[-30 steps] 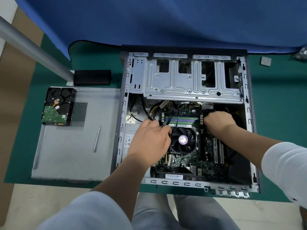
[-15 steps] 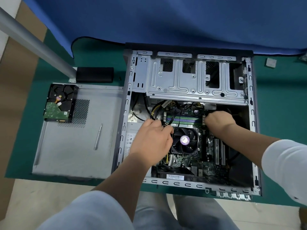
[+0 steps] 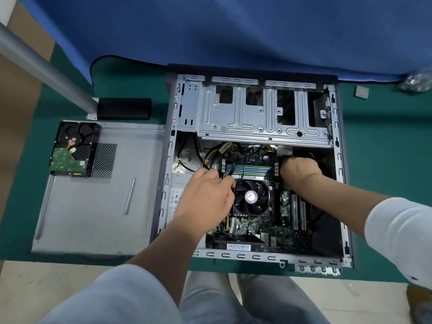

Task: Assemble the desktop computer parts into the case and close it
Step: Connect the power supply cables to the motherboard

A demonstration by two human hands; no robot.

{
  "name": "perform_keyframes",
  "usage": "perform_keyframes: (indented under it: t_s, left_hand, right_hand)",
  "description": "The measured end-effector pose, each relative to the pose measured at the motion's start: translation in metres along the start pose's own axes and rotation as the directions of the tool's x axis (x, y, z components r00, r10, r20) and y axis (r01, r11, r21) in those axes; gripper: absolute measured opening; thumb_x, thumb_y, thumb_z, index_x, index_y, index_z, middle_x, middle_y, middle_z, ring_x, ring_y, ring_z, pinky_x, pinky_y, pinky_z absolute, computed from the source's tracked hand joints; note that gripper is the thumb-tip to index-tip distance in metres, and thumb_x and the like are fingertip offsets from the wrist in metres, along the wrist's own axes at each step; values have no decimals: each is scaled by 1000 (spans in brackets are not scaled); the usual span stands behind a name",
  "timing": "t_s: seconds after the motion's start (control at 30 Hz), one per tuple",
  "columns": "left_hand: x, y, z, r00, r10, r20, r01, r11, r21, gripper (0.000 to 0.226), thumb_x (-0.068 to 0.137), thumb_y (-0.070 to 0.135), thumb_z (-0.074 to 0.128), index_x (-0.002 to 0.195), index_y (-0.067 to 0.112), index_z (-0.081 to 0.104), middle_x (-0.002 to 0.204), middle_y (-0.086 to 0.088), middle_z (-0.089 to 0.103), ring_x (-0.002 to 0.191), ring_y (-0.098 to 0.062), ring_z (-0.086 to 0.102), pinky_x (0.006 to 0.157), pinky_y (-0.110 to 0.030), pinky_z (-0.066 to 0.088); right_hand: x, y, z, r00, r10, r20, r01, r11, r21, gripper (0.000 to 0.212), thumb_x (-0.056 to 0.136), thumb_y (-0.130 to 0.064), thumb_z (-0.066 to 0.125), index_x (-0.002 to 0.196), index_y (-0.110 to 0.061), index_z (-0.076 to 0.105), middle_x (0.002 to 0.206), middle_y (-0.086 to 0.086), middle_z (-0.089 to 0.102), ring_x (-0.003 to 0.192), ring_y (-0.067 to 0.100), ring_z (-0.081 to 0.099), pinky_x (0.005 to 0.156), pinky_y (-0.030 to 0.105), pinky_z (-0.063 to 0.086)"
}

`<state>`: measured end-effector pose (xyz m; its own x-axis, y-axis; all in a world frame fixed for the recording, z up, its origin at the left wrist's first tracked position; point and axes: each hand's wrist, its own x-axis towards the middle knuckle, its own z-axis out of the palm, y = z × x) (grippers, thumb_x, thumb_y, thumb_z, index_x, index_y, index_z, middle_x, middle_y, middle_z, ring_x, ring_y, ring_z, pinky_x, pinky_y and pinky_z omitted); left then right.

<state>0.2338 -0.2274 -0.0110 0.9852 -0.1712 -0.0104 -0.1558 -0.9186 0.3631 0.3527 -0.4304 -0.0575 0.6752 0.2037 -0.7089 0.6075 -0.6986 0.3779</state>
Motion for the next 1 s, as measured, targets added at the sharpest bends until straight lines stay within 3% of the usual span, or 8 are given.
perform_keyframes:
  t_s: [0.13, 0.37, 0.53, 0.73, 0.9, 1.0]
  left_hand:
    - [0, 0, 0, 1000, -3, 15, 3, 1000, -2, 17, 86, 16, 55, 92, 14, 72, 56, 5, 60, 70, -17, 51, 84, -31, 40]
    - [0, -1, 0, 999, -21, 28, 22, 1000, -11, 18, 87, 18, 55, 95, 16, 71, 58, 5, 59, 72, -18, 50, 81, -31, 44]
    - [1, -1, -1, 999, -13, 37, 12, 1000, 1, 25, 88, 20, 47, 94, 14, 71, 55, 5, 57, 68, -16, 48, 82, -33, 44]
    - [0, -1, -1, 1000, -9, -4, 9, 1000, 1, 29, 87, 21, 43, 91, 15, 71, 56, 4, 56, 67, -16, 48, 80, -31, 42]
    - [0, -2, -1, 998, 9, -57, -9, 1000, 7, 9, 79, 14, 64, 85, 14, 71, 53, 4, 54, 63, -17, 49, 75, -28, 34]
    - [0, -1, 0, 999, 14, -36, -14, 1000, -1, 7, 79, 14, 66, 83, 15, 71, 52, 5, 52, 62, -17, 48, 75, -28, 34]
  right_hand:
    - [-1, -4, 0, 998, 26, 55, -25, 1000, -7, 31, 90, 2, 49, 115, -10, 63, 118, 3, 64, 106, 24, 62, 62, 31, 44]
    - [5, 5, 1, 999, -28, 24, 29, 999, -34, 28, 89, 4, 50, 108, -10, 66, 106, 2, 65, 89, 22, 61, 61, 28, 42]
    - [11, -6, 4, 996, -86, 12, 86, 993, -86, 31, 92, 1, 48, 114, -11, 66, 116, 2, 65, 106, 23, 62, 64, 29, 44]
    - [5, 6, 8, 996, -87, -14, 87, 996, -25, 27, 87, 5, 51, 105, -8, 67, 105, 5, 68, 96, 25, 64, 62, 31, 44]
    - [10, -6, 6, 996, -88, -22, 86, 994, -69, 30, 90, 4, 48, 109, -9, 67, 113, 4, 66, 104, 25, 63, 65, 31, 45]
    - [9, -4, 9, 996, -87, -20, 85, 992, -94, 30, 90, 4, 48, 108, -10, 67, 111, 2, 67, 103, 24, 63, 63, 31, 44]
